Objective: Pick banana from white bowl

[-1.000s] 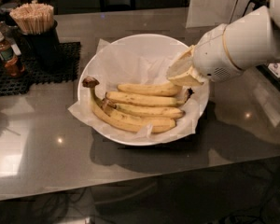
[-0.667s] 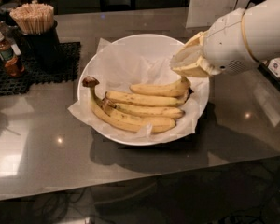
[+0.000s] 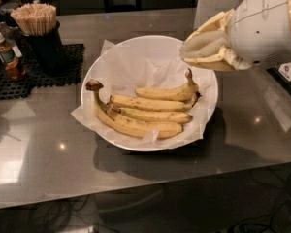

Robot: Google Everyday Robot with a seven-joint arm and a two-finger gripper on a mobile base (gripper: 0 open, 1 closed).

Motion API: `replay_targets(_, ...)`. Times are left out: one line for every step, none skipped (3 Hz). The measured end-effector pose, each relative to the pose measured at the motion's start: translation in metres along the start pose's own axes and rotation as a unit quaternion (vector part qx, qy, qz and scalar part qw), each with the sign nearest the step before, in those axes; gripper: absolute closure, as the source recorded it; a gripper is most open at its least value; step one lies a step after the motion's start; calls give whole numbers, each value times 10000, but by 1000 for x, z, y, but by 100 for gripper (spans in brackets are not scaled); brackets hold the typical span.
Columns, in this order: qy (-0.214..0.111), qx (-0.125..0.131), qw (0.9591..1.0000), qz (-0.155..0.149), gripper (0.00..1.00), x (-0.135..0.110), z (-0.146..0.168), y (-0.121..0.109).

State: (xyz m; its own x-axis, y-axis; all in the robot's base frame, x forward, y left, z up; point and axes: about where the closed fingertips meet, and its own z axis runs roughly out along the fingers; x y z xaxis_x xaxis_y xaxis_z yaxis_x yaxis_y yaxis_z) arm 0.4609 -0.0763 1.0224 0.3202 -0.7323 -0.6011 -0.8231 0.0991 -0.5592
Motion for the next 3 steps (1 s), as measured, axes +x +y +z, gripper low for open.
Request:
replay_targets(-21, -3, 10000, -66, 81, -2, 0, 0)
replay_targets(-21, -3, 10000, -66, 58, -2, 0, 0)
replay_targets(42, -45, 10000, -53, 47, -1, 1, 2)
